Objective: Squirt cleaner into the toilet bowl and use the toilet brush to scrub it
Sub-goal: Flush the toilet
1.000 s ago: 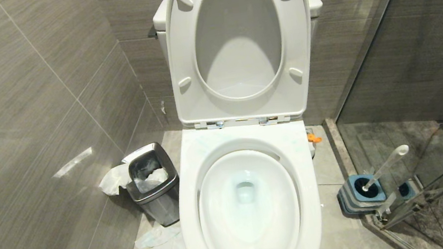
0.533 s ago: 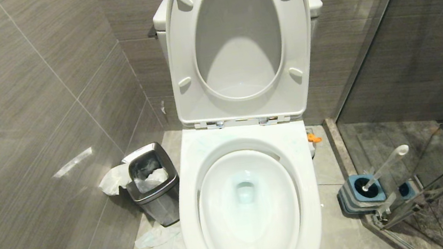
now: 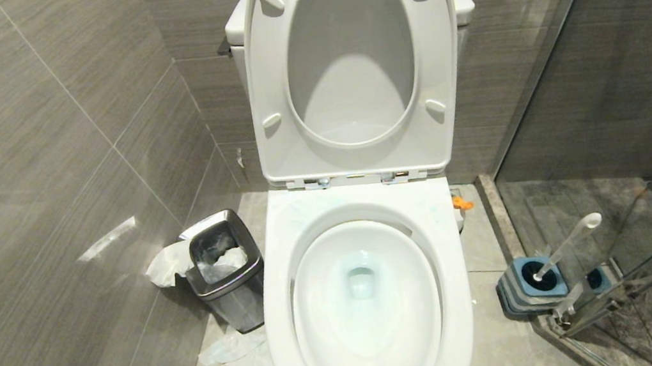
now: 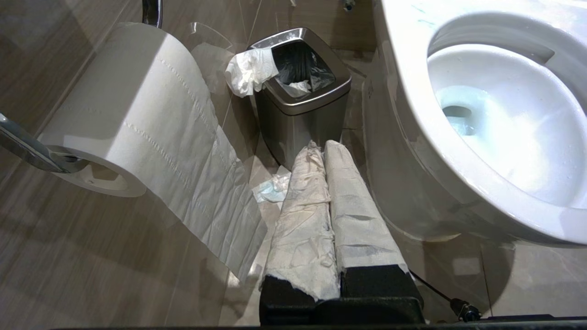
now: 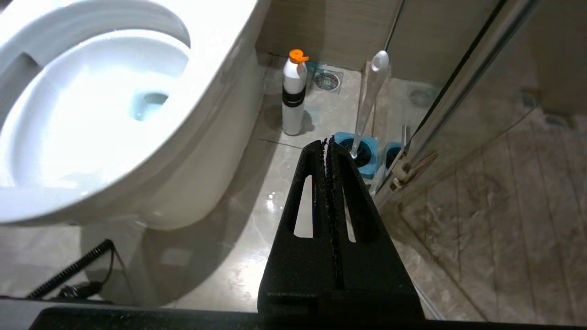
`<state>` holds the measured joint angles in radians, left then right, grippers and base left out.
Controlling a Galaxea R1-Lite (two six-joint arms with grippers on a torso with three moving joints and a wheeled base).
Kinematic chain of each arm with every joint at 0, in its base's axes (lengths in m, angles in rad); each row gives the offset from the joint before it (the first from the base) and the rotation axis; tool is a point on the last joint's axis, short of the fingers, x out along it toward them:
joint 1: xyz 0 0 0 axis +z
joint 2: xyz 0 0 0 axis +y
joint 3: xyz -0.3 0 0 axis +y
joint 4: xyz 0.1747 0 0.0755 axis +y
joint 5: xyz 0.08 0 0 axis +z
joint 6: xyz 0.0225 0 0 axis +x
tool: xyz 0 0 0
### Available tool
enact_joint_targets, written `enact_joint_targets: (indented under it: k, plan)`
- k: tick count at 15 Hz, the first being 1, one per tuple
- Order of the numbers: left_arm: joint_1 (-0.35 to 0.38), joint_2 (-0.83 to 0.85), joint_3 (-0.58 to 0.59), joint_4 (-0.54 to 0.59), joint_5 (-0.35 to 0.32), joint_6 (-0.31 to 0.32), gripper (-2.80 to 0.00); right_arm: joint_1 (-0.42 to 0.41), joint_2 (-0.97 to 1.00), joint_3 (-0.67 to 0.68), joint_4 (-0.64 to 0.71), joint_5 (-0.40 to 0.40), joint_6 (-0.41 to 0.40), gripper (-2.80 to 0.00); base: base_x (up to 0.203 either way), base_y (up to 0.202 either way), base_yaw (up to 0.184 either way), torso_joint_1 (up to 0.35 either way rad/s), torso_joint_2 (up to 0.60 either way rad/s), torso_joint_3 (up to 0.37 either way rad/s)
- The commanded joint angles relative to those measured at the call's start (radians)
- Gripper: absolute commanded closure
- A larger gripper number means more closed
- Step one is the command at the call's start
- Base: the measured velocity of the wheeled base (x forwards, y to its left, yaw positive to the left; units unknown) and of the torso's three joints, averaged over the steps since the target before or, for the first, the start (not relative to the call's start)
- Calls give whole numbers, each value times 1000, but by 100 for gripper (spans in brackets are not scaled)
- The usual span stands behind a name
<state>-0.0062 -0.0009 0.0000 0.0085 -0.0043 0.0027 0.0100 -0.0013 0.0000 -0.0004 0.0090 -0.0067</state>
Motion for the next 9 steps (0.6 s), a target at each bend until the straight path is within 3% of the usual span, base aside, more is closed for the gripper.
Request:
enact_joint_targets:
  k: [1, 6, 9]
  plan:
    - [0, 1, 2, 0, 0, 0, 0, 0, 1, -1, -1, -10, 19, 0, 0, 0, 0, 0, 0, 0]
    - [0, 1, 2, 1, 0, 0, 0, 1, 1, 0, -4, -26, 71, 0, 0, 0, 0, 0, 0, 0]
    - [0, 1, 3, 1, 0, 0, 0, 1, 1, 0, -3, -25, 62, 0, 0, 0, 0, 0, 0, 0]
